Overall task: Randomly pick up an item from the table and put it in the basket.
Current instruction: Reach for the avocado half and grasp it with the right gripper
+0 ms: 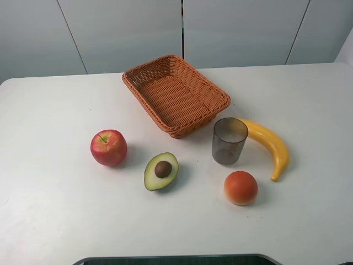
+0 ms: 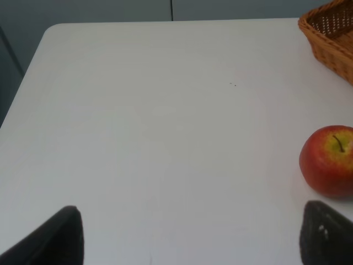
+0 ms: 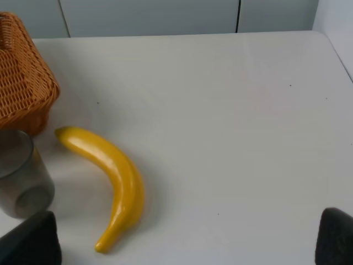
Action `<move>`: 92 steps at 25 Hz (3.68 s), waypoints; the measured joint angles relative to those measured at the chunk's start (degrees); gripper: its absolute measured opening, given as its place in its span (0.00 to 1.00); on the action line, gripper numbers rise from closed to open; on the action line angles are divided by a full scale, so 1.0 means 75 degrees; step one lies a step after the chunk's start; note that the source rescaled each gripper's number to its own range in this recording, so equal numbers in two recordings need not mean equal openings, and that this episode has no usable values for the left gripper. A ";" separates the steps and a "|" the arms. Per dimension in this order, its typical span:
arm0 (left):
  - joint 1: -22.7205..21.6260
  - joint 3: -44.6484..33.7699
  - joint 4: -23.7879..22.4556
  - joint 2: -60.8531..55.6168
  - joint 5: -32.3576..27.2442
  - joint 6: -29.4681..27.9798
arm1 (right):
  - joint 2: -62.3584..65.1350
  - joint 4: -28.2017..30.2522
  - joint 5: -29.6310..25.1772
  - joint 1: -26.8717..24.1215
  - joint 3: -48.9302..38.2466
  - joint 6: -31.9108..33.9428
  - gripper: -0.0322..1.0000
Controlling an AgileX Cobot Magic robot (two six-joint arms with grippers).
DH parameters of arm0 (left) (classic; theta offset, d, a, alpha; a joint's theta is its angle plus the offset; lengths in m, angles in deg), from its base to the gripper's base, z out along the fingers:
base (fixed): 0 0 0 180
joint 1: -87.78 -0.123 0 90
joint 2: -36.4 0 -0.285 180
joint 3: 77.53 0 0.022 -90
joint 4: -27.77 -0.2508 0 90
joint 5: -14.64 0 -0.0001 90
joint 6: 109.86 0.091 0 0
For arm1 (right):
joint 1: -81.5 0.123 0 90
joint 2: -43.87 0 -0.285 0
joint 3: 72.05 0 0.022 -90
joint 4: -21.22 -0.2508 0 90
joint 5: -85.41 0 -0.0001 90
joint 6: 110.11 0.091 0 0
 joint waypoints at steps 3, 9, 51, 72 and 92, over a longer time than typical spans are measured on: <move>0.0000 0.0000 0.0000 0.0000 0.0000 0.0000 | 0.0000 0.0000 0.0000 0.0000 0.0000 0.0000 1.00; 0.0000 0.0000 0.0000 0.0000 0.0000 0.0000 | 0.0000 0.0000 0.0000 0.0000 0.0000 0.0000 1.00; 0.0000 0.0000 0.0000 0.0000 0.0000 0.0000 | -1.2951 0.0256 0.1228 0.6429 0.5487 0.5427 1.00; 0.0000 0.0000 0.0000 0.0000 0.0000 0.0000 | -1.5728 0.1223 0.1450 0.8013 0.6647 0.7812 1.00; 0.0000 0.0000 0.0000 0.0000 0.0000 -0.0027 | -1.6440 0.2268 0.1643 0.8058 0.6773 0.9808 1.00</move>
